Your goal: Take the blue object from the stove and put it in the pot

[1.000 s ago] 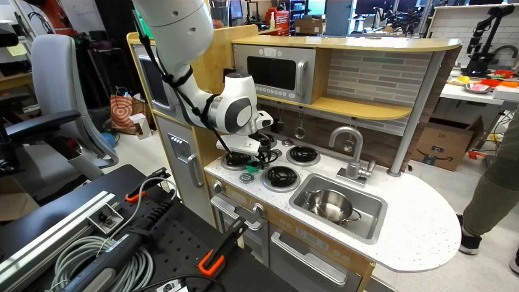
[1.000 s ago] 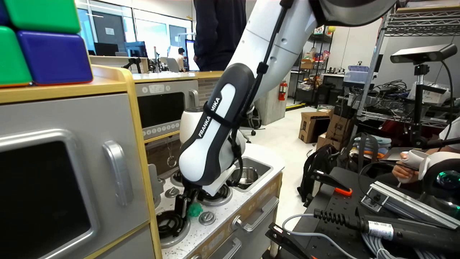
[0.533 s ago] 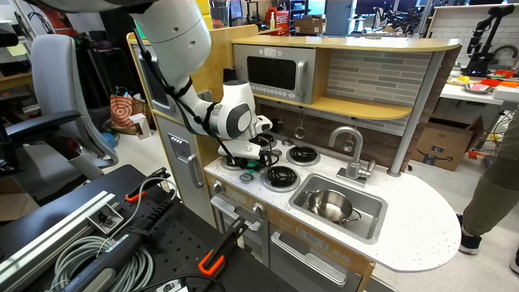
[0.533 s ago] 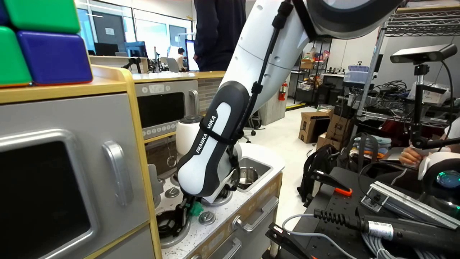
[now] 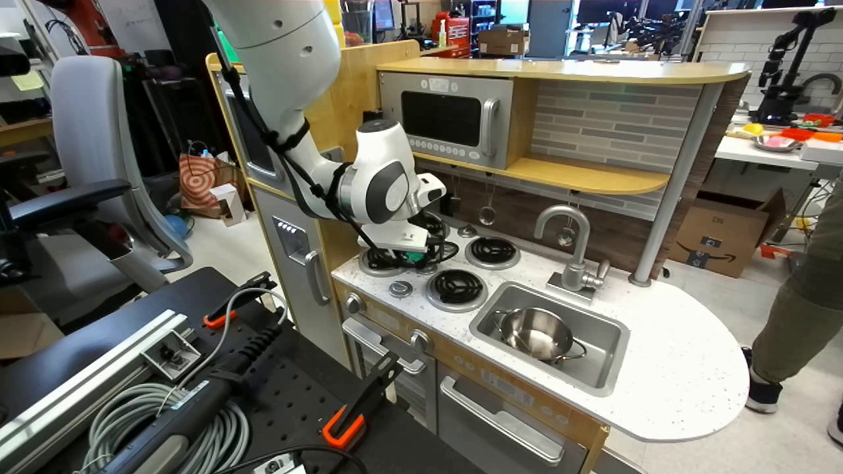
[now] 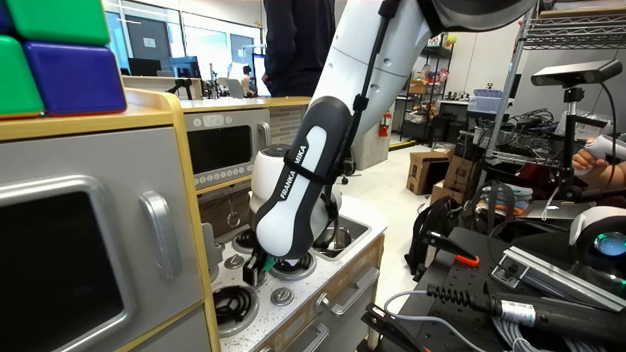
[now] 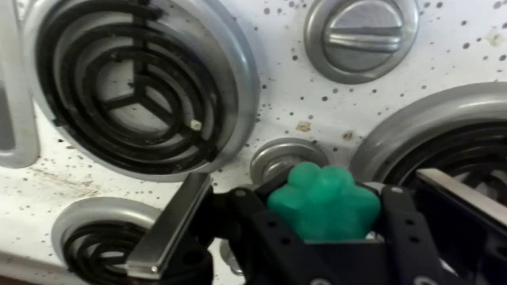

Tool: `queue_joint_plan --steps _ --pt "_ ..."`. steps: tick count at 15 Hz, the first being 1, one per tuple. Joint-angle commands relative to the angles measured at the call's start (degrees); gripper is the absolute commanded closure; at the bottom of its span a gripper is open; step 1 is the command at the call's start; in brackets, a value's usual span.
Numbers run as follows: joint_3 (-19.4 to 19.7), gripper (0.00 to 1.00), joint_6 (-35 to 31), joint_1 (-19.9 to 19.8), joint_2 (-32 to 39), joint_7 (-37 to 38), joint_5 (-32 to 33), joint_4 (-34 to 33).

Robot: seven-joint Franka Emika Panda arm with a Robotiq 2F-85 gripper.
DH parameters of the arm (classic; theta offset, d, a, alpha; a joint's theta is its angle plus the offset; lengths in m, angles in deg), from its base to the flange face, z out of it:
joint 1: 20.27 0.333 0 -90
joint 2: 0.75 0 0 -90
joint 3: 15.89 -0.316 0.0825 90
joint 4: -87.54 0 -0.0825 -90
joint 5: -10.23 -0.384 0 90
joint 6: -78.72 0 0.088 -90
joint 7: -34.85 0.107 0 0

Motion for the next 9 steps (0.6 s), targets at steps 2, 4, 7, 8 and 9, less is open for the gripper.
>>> queue_joint_plan --steps 2,4,7,8,9 --pt "3.3 0.99 -7.6 -2.9 -7.8 2.7 -0.4 11.4" --pt "5.5 0.98 -4.1 -4.6 -8.1 4.5 -1.7 10.8" --pt "9.3 0.98 4.8 -7.2 -5.7 7.1 -2.8 4.8" --pt "10.5 0.98 8.4 -7.7 -5.0 8.3 -2.9 2.5" --pt "11.7 0.98 12.2 -8.2 -3.8 9.8 -2.8 -0.5"
